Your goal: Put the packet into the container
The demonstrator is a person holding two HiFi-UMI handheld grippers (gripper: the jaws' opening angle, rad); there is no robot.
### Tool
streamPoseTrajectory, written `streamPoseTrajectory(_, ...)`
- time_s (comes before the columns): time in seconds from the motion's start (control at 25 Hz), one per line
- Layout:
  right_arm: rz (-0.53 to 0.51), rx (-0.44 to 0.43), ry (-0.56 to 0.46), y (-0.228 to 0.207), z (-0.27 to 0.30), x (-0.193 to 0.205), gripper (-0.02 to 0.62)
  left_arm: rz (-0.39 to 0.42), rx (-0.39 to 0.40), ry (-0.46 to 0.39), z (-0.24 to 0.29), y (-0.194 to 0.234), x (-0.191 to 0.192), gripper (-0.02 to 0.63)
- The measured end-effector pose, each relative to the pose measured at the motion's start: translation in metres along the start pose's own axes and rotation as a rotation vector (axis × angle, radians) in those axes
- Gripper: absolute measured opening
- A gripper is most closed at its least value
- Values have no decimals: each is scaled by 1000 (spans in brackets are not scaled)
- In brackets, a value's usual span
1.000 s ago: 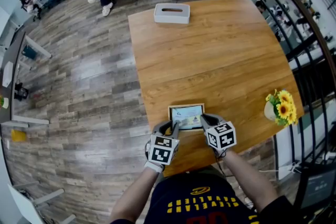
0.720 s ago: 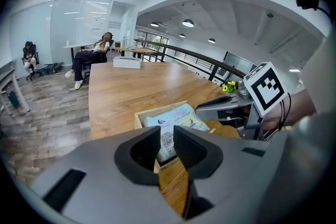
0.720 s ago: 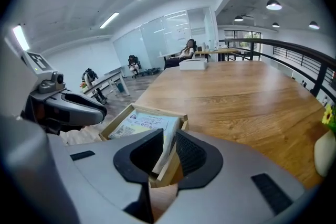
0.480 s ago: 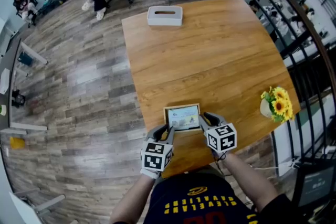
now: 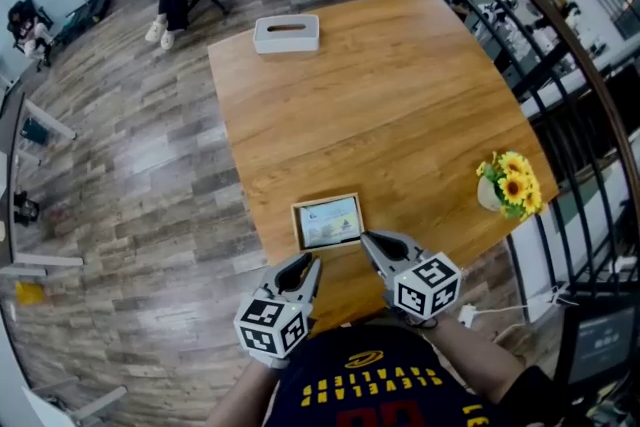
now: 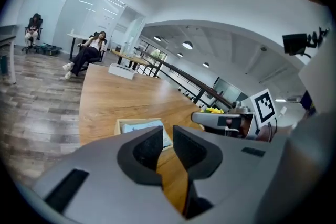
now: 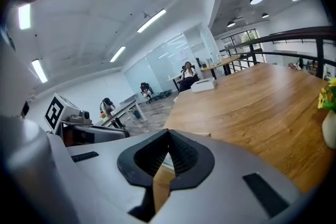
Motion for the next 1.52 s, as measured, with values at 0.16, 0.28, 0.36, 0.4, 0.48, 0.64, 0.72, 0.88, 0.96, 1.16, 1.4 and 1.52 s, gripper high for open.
streamPoseTrajectory(0.16,-5,-72,-51,28,-10,-13,11,5,67,-67,-13,-20,-19,0)
streamPoseTrajectory(0.28,-10,-97,-77,42,-17,-23,10,69,84,-86,-17,-32,-26,0)
streamPoseTrajectory(0.36,-15,-93,-91,47,-22,-27,11,92,84,-97,-16,-39,-29,0)
streamPoseTrajectory(0.4,-29,-95,-100,50,-24,-29,11,94,83,-105,-16,-41,-29,0)
streamPoseTrajectory(0.48,-64,-106,-119,55,-25,-32,11,93,78,-113,-16,-45,-32,0)
streamPoseTrajectory(0.64,-83,-94,-149,58,-29,-41,11,108,82,-95,-14,-55,-32,0)
streamPoseTrajectory(0.72,-84,-79,-157,57,-34,-43,11,116,92,-77,-10,-60,-31,0)
streamPoseTrajectory(0.88,-66,-52,-172,54,-48,-46,11,132,113,-56,-2,-71,-31,0)
streamPoseTrajectory(0.96,-69,-49,-183,52,-54,-46,11,135,122,-49,1,-75,-31,0)
streamPoseTrajectory(1.16,-85,-35,-217,41,-70,-49,11,151,151,-31,13,-88,-26,0)
streamPoseTrajectory(1.4,-87,-27,-251,35,-79,-51,11,184,118,-95,10,-90,-30,0)
streamPoseTrajectory(1.52,-98,-49,-284,35,-79,-58,11,202,70,-173,0,-87,-39,0)
Point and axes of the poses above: the fingertips, and each gripper's own axes: z forward along the fingers, y to its left, x out of its underside, the point moved 7 cm from there along -z, backward along the fingers, and after that the axes turned 9 degrees about -y, right-handed, at the moved point
